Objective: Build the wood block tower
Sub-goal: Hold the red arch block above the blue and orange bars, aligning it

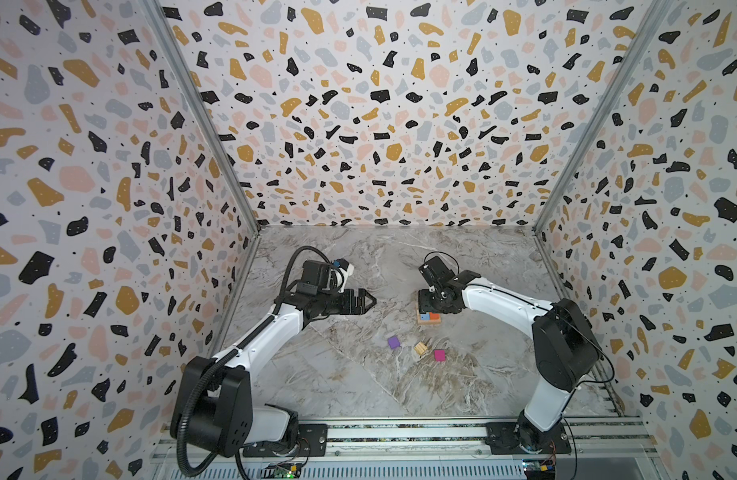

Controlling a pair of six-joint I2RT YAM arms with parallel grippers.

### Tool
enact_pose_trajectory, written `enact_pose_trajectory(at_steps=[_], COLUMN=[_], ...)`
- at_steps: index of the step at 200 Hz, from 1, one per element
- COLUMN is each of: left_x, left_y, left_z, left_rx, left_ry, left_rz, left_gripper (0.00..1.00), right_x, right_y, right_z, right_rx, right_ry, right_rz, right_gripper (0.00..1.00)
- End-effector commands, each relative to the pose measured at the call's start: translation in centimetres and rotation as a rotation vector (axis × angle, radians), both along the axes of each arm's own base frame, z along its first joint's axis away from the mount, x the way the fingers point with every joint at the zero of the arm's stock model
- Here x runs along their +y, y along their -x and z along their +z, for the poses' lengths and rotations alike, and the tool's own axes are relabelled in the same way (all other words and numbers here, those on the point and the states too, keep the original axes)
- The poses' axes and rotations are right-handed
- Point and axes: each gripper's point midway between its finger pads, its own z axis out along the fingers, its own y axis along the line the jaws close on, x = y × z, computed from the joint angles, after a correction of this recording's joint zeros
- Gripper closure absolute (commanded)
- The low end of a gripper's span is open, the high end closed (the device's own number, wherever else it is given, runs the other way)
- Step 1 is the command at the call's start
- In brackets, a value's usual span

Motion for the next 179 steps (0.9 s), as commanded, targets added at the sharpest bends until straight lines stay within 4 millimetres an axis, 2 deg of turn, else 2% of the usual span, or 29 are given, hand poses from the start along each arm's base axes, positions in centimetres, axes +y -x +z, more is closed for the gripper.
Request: enact_pose_trajectory(at_steps=[1, 179], left_x=[0.22, 0.25], left_y=[-0.05, 0.10], left_z=[0.36, 0.60], left_rx=[-0.019, -0.026], left_ry=[0.000, 0.001], left_rz=[0.007, 0.004], left_gripper=[0.00, 0.00], right_x=[0.16, 0.39], right_y=[-0.44, -1.21], right_z=[0.74, -0.07], right_rx=[-0.015, -0.014], right_ry=[0.015, 0.055], right_rz=[-0.020, -0.031], right_gripper=[0.52, 0.50])
